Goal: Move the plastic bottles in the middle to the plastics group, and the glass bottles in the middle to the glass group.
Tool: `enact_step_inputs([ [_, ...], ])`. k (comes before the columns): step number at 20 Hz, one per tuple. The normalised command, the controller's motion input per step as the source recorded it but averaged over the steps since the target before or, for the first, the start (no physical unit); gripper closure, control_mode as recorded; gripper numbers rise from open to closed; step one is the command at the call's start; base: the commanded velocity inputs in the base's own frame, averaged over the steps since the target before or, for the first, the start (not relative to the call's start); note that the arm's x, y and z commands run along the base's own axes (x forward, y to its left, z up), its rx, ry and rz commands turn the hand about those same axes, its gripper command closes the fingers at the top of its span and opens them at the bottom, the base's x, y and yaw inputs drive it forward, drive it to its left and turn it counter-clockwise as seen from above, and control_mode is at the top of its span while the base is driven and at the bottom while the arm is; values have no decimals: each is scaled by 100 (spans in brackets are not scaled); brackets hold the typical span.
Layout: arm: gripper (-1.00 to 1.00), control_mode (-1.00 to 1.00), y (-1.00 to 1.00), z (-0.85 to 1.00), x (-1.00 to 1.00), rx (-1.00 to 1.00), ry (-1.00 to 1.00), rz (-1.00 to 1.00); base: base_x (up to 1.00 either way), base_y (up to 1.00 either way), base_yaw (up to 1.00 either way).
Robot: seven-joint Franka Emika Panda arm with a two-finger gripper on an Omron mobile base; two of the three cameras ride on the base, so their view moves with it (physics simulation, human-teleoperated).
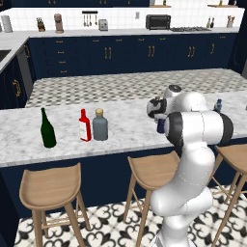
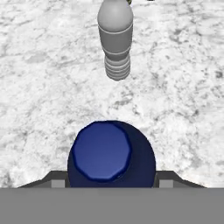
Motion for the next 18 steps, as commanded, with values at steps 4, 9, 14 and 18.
enact_step_inputs([
  [4, 100, -100, -52, 88, -51, 0, -19, 0, 0, 0, 0],
  [9, 100, -100, -70, 39, -51, 0, -18, 6, 0, 0, 0],
  [14, 100, -100, -67, 13, -17, -6, -19, 13, 0, 0, 0],
  [18, 100, -100, -76, 10, -2, -7, -13, 7, 0, 0, 0],
])
